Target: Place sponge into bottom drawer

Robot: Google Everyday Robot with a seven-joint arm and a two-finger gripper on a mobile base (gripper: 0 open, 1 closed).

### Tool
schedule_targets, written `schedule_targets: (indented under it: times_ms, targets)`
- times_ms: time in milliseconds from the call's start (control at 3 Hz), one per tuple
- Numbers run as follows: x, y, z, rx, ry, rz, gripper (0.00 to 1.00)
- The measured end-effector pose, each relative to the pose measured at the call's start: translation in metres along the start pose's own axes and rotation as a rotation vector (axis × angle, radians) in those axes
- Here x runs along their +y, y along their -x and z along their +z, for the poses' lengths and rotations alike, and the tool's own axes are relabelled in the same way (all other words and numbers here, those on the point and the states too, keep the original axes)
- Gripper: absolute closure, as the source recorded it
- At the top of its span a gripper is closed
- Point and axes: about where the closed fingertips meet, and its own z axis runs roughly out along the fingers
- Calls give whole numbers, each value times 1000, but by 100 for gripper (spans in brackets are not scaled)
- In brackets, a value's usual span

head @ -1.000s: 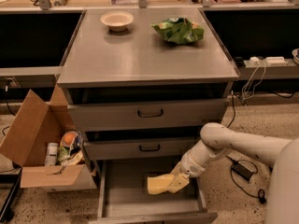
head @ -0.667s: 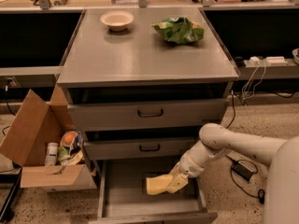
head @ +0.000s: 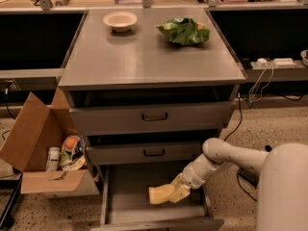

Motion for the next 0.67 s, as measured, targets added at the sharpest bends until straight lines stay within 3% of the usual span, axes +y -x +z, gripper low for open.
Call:
schedule_targets:
  times_ms: [667]
  targets:
    - [-57, -50, 89, -73, 72, 34, 98]
